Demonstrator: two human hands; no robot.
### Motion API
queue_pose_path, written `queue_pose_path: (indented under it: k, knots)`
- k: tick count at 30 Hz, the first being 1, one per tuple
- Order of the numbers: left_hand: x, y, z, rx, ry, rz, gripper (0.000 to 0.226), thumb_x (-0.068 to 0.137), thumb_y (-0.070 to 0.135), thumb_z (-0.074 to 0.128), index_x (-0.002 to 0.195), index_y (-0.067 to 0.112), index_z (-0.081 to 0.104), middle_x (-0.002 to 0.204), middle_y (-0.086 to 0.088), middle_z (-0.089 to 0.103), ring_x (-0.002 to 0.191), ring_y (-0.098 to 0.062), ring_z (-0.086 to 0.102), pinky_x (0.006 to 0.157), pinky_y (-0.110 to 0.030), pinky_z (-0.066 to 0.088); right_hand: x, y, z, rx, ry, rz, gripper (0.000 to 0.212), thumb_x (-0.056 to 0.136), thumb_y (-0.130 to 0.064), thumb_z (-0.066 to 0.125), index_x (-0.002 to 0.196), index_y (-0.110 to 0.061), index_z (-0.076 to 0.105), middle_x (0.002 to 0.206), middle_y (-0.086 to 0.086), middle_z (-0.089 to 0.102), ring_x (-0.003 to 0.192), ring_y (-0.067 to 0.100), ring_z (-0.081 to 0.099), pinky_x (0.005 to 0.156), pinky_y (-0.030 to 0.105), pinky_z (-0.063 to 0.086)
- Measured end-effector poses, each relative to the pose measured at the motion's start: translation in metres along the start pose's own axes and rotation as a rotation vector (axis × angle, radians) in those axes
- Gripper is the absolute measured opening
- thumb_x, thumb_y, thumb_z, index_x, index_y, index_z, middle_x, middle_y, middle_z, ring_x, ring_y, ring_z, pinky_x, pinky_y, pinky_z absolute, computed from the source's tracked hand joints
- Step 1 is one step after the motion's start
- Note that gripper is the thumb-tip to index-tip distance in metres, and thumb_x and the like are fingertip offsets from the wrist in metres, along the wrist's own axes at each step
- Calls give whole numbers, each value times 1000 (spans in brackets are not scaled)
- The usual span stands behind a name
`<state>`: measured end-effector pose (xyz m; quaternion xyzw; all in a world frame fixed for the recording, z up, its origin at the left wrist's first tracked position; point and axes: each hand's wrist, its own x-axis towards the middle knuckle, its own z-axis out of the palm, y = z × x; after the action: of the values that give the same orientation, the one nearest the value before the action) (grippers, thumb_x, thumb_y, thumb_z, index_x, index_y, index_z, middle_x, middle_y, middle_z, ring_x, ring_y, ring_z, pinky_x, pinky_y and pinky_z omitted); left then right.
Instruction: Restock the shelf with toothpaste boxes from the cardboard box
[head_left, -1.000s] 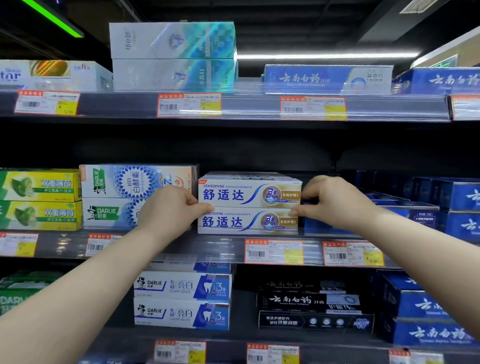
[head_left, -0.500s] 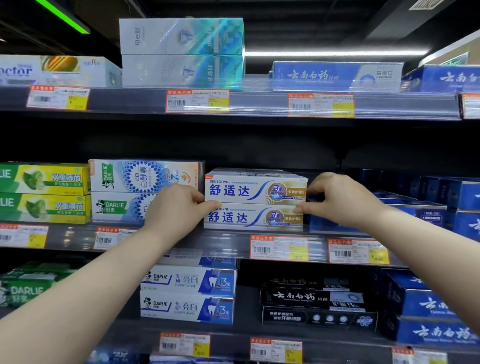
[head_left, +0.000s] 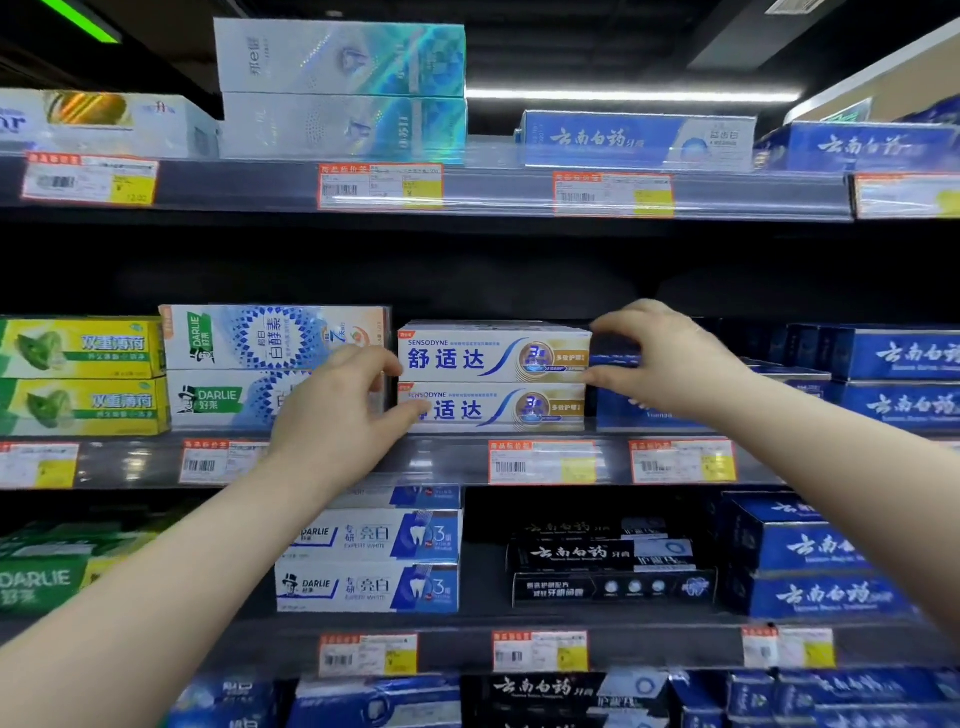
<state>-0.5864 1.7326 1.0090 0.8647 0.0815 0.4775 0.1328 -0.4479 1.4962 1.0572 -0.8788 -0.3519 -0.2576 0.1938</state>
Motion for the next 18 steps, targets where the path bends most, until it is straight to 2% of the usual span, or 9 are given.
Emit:
queue_pose_path:
  k: [4, 8, 14, 18]
  knots:
    - [-19, 5, 5, -97, -130, 63, 36, 70, 46, 66, 95, 20, 61, 71, 9, 48, 71, -18, 51, 68, -34, 46, -23, -7, 1, -4, 40, -9, 56, 77, -46, 66, 126, -24, 52, 127, 1, 52, 121, 24, 46, 100, 44, 41]
    - [-42, 11, 26, -153, -375, 97, 32, 73, 49, 66, 92, 24, 63, 71, 10, 52, 72, -18, 53, 68, -33, 46, -62, -8, 9, -30, -5, 81, 58, 79, -45, 65, 130, -24, 49, 133, 1, 48, 124, 25, 43, 103, 43, 38]
    - [-99, 24, 88, -226, -702, 130, 34, 74, 41, 70, 103, 25, 64, 83, 13, 54, 76, -12, 55, 75, -34, 50, -150, 18, 29, -179, -192, 280, 60, 81, -48, 60, 134, -24, 44, 133, 5, 48, 124, 28, 43, 102, 40, 38]
    - [-144, 50, 126, -240, -859, 168, 40, 77, 48, 64, 112, 28, 60, 109, 9, 56, 95, -13, 58, 84, -32, 50, -219, 43, 36, -253, -336, 440, 60, 81, -47, 59, 134, -24, 42, 136, 5, 46, 124, 29, 44, 102, 39, 38]
